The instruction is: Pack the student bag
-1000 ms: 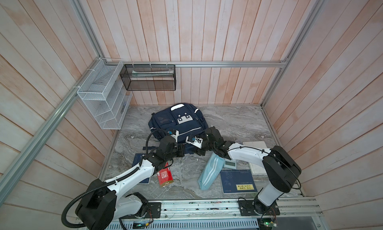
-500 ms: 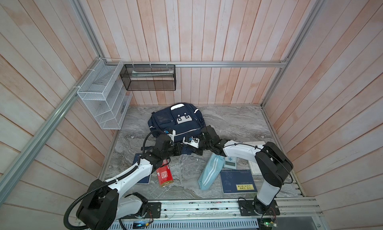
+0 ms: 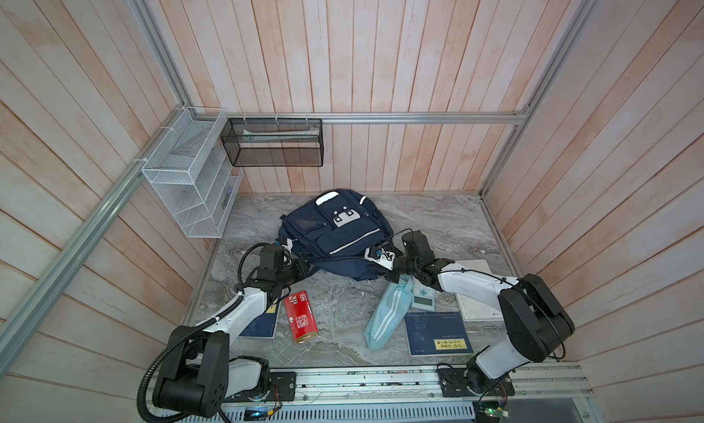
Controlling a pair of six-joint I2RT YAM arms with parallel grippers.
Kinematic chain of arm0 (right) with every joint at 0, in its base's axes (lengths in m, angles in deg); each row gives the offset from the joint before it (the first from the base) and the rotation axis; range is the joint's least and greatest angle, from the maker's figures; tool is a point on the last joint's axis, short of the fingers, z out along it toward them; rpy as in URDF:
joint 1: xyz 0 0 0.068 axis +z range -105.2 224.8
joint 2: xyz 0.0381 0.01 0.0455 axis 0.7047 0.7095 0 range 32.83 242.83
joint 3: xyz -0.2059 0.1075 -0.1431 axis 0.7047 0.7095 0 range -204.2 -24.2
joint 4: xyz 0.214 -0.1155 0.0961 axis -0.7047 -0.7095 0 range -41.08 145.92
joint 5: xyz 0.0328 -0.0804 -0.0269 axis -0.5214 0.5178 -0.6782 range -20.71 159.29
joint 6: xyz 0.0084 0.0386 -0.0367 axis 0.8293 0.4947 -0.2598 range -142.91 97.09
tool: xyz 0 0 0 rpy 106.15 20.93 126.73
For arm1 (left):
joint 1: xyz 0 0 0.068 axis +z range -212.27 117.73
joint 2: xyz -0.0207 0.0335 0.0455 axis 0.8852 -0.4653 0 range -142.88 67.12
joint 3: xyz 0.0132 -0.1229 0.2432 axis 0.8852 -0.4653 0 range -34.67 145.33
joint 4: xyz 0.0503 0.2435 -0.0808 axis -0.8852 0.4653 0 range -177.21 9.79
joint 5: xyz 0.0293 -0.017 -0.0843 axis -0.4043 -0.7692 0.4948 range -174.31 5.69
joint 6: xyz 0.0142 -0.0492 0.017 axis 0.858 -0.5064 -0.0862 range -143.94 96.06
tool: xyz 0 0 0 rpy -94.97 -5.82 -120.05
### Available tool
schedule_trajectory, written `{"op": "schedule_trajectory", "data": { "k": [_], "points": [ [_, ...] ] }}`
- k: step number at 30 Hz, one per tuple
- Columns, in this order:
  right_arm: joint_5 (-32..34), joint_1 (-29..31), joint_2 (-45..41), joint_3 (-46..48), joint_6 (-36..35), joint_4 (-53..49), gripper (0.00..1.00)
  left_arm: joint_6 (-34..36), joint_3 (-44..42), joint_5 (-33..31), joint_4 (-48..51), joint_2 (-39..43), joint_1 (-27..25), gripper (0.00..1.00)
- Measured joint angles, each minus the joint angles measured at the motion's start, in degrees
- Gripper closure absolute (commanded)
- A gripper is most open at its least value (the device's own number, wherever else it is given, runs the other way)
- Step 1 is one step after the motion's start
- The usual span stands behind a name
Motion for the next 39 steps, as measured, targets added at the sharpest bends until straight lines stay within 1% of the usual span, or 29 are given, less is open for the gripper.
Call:
{"op": "schedule_trajectory", "data": {
  "k": [3, 8, 13, 14, 15, 16, 17, 19, 21, 23, 25, 28, 30, 31, 33, 35, 38, 39],
  "points": [
    [-0.2, -2.3, 0.0, 0.0, -1.3, -0.9, 1.0, 0.8, 1.0, -0.3, -0.6, -1.8, 0.1, 1.0],
    [-0.2, -4.4, -0.2, 0.2, -3.4, -1.0, 1.0, 2.3, 1.5, -2.0, -2.5, -6.0, 0.9, 1.0],
    [-0.4, -5.6, -0.3, 0.4, -4.6, -1.4, 1.0, 3.4, 1.5, -2.7, -4.1, -6.5, 1.0, 1.0],
    [-0.4, -5.6, -0.3, 0.4, -4.6, -1.4, 1.0, 3.5, 1.5, -2.8, -4.3, -6.5, 1.0, 0.99],
    [-0.4, -5.7, -0.3, 0.4, -4.6, -1.4, 1.0, 3.6, 1.5, -2.9, -4.4, -6.4, 1.0, 0.95],
    [-0.4, -5.6, -0.3, 0.4, -4.5, -1.4, 0.97, 3.7, 1.5, -3.1, -4.4, -6.3, 0.9, 0.92],
    [-0.4, -5.5, -0.3, 0.4, -4.4, -1.4, 0.91, 3.9, 1.5, -3.3, -4.4, -6.2, 0.9, 0.88],
    [0.2, -4.9, -0.3, 0.4, -3.9, -1.6, 0.8, 4.5, 1.5, -4.5, -3.9, -5.3, 0.6, 0.74],
    [2.3, -4.0, -0.4, 0.4, -3.4, -2.2, 0.73, 4.7, 1.5, -6.7, -3.0, -3.3, 0.6, 0.61],
    [4.5, -3.1, -1.1, 0.9, -2.0, -2.2, 0.62, 4.7, 1.5, -8.3, -2.4, -0.8, 0.6, 0.49],
    [6.6, -2.3, -3.3, 2.4, 0.3, -1.2, 0.45, 4.5, 1.6, -9.8, -1.6, 2.0, -0.3, 0.37],
    [11.4, -0.9, -8.2, 5.4, 4.8, 0.9, 0.31, 4.6, 2.3, -11.1, 0.4, 5.3, -2.4, 0.25],
    [15.2, 0.4, -11.8, 6.9, 9.0, 2.3, 0.08, 4.8, 3.3, -11.8, 1.5, 6.5, -4.5, 0.21],
    [17.1, 1.0, -13.7, 7.4, 11.9, 2.7, 0.02, 5.1, 4.3, -12.5, 2.1, 6.7, -6.1, 0.2],
    [20.5, 1.5, -16.6, 7.7, 17.3, 3.5, 0.02, 5.9, 6.4, -13.3, 2.9, 6.5, -9.8, 0.19],
    [24.4, 1.4, -19.4, 7.5, 24.6, 3.4, 0.02, 6.8, 8.9, -13.9, 3.4, 6.2, -14.2, 0.19],
    [27.5, 0.3, -21.9, 6.4, 33.5, 0.4, 0.02, 8.0, 12.5, -14.1, 4.0, 4.7, -20.0, 0.19],
    [28.0, -0.3, -22.8, 6.4, 35.9, -0.6, 0.02, 8.3, 13.2, -14.0, 4.2, 4.4, -21.2, 0.19]
  ]
}}
